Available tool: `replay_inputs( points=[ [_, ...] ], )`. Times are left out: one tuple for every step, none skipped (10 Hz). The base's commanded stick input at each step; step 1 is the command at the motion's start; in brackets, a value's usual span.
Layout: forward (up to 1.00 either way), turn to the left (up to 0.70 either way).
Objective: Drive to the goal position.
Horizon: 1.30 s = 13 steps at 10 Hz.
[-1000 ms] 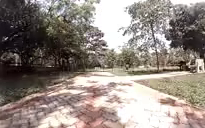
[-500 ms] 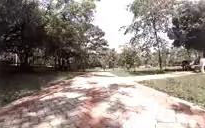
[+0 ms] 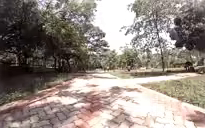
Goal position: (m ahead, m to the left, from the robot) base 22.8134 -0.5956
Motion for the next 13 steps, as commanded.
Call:
replay_inputs(
  points=[
    [0.7,0.0],
    [0.7,0.0],
    [0.7,0.0],
    [0.7,0.0],
    [0.7,0.0],
    [0.7,0.0],
    [0.7,0.0],
    [0.7,0.0],
    [0.7,0.0],
    [0.7,0.0],
    [0.7,0.0],
    [0.7,0.0],
    [0.7,0.0]
  ],
)
